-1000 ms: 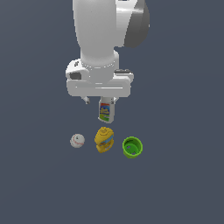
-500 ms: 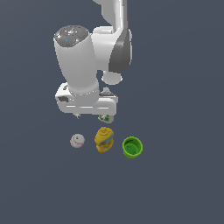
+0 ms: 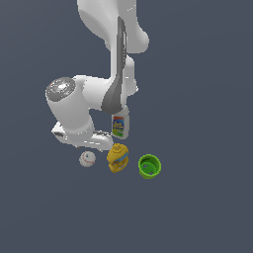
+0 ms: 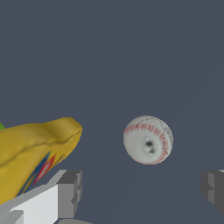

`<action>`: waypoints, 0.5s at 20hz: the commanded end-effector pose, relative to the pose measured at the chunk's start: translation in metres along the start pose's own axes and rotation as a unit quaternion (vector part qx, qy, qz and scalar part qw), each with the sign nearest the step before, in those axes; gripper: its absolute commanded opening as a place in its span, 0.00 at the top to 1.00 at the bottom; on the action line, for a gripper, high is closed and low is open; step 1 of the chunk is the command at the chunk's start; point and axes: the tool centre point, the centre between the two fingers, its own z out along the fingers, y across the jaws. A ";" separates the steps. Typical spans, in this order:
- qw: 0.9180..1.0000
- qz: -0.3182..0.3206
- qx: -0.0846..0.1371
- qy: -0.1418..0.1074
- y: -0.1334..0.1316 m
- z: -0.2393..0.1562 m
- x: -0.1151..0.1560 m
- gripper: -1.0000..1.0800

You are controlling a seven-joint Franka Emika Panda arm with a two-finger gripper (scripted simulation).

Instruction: Pick up a designated object from a clutter of objects.

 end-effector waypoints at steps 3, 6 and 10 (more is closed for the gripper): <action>1.000 0.018 -0.001 0.001 0.020 0.028 0.004 0.04; 1.000 0.025 -0.002 0.001 0.028 0.039 0.004 0.04; 1.000 0.029 -0.002 0.002 0.033 0.046 0.004 0.04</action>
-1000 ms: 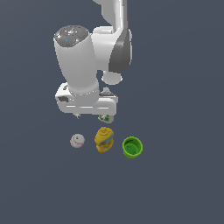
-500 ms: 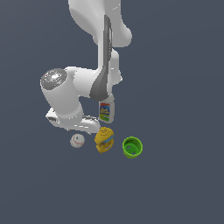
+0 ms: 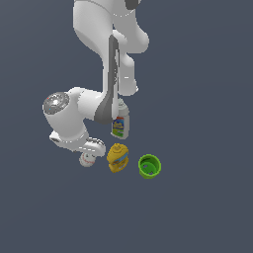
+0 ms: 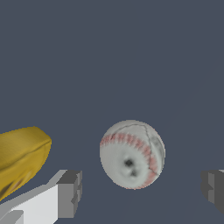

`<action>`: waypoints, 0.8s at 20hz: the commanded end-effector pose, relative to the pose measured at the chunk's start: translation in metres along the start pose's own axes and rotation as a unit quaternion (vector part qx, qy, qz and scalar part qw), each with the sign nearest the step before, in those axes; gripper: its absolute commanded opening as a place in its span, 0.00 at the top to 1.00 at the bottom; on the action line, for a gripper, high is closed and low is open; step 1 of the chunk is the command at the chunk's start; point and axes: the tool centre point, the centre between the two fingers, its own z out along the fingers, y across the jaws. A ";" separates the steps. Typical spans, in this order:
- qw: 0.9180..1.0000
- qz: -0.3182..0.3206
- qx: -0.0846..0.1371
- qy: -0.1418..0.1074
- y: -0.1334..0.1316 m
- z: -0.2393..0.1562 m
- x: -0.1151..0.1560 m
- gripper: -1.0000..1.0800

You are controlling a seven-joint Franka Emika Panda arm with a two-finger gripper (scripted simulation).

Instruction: Pick up a designated object from a clutter of objects.

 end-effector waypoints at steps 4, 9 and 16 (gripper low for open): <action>1.000 0.001 0.000 0.000 0.001 0.003 0.000 0.04; 1.000 0.001 0.000 0.000 0.001 0.020 0.000 0.04; 1.000 0.002 0.000 0.001 0.002 0.050 0.000 0.04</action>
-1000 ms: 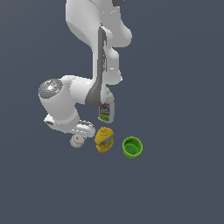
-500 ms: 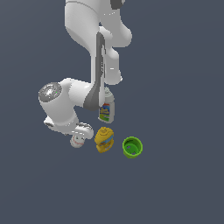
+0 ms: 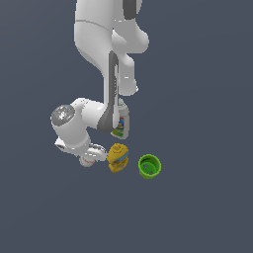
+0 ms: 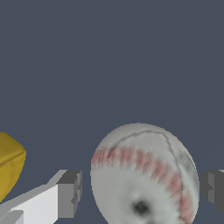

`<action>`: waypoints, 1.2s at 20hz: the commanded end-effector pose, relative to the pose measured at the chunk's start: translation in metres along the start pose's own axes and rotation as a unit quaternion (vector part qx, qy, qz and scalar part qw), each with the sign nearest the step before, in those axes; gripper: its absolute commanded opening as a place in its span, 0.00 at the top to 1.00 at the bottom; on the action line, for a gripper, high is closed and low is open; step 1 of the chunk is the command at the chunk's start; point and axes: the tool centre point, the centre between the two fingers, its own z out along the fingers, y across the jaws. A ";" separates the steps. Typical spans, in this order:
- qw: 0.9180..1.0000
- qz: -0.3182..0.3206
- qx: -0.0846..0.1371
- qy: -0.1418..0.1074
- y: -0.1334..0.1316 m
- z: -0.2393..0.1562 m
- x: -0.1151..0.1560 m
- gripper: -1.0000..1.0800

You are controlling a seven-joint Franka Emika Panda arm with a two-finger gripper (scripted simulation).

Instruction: Pick up a designated object from a clutter of objects.

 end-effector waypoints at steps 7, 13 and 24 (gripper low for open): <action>1.000 0.000 0.000 0.001 0.000 0.006 0.001 1.00; 1.000 0.000 0.000 0.001 0.000 0.006 0.001 1.00; 1.000 0.000 0.000 0.001 -0.020 -0.015 -0.007 1.00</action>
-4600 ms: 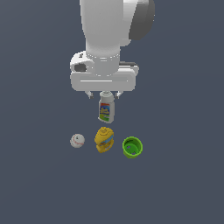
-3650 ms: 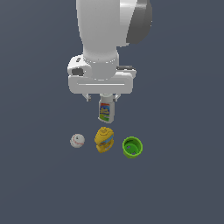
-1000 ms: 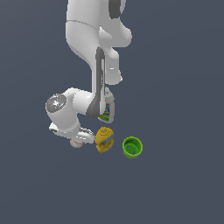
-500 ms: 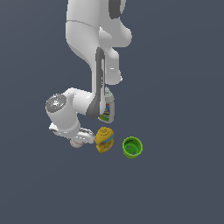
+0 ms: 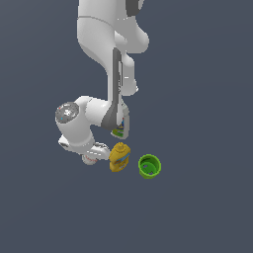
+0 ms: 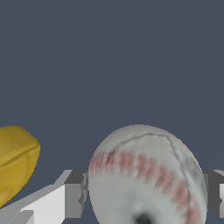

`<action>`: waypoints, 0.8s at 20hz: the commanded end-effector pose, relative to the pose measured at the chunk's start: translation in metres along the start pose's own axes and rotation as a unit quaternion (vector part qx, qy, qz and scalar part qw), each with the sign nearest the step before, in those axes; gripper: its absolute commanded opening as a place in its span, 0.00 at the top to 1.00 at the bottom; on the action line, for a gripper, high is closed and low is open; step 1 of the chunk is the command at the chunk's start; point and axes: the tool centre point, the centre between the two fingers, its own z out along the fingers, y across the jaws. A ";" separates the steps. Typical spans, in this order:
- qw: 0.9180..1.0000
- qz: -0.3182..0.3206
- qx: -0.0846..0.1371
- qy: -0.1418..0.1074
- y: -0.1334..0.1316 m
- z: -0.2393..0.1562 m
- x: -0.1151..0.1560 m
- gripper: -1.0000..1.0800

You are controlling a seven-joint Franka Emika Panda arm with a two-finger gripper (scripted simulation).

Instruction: Pick up a designated object from a clutter of objects.

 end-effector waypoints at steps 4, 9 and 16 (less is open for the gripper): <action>1.000 -0.001 0.000 0.002 -0.027 -0.027 -0.009 1.00; 1.000 -0.001 0.000 0.002 -0.063 -0.064 -0.024 1.00; 1.000 -0.001 -0.001 0.002 -0.124 -0.127 -0.050 1.00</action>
